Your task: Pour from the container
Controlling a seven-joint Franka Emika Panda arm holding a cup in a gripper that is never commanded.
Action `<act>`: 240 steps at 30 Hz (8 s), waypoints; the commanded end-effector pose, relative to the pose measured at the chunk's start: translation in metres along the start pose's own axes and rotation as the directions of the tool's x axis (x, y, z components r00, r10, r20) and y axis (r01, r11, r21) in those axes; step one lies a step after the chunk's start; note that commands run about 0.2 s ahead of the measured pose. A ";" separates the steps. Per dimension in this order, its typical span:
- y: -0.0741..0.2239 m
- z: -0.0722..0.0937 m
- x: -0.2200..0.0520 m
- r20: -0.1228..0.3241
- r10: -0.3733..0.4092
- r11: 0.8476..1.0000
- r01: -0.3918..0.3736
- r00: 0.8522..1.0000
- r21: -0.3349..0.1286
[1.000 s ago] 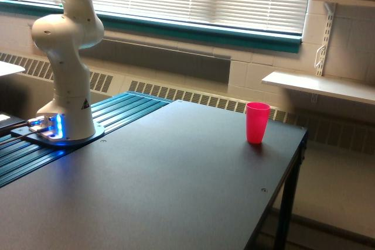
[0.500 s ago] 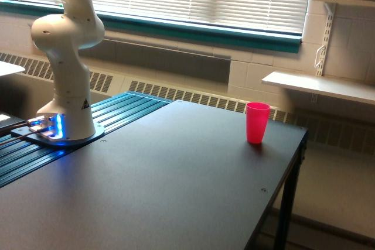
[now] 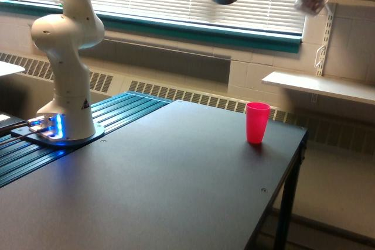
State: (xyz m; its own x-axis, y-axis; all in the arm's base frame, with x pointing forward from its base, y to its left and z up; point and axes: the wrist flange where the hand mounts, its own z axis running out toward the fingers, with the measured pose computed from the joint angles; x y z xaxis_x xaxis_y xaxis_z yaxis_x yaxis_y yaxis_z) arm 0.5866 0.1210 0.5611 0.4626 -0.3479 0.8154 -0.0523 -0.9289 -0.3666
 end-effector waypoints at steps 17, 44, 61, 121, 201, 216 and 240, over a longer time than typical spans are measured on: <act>-0.051 -0.029 -0.102 0.129 -0.207 0.977 0.212 0.970 -0.019; -0.047 -0.035 -0.196 0.278 -0.069 0.983 0.113 0.958 -0.145; -0.045 -0.028 -0.236 0.331 0.113 0.963 -0.022 0.937 -0.267; -0.077 0.025 -0.341 0.431 0.321 0.829 -0.030 0.843 -0.559; -0.063 0.028 -0.316 0.550 0.716 0.678 -0.242 0.429 -0.694; -0.045 0.025 -0.326 0.584 0.733 0.669 -0.213 0.348 -0.712; -0.044 0.042 -0.317 0.558 0.755 0.637 -0.179 0.346 -0.750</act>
State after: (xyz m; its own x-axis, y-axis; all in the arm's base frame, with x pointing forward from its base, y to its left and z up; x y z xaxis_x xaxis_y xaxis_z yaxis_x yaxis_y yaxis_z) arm 0.4706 0.2765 0.2929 0.6282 -0.7368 -0.2499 -0.7668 -0.6407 -0.0385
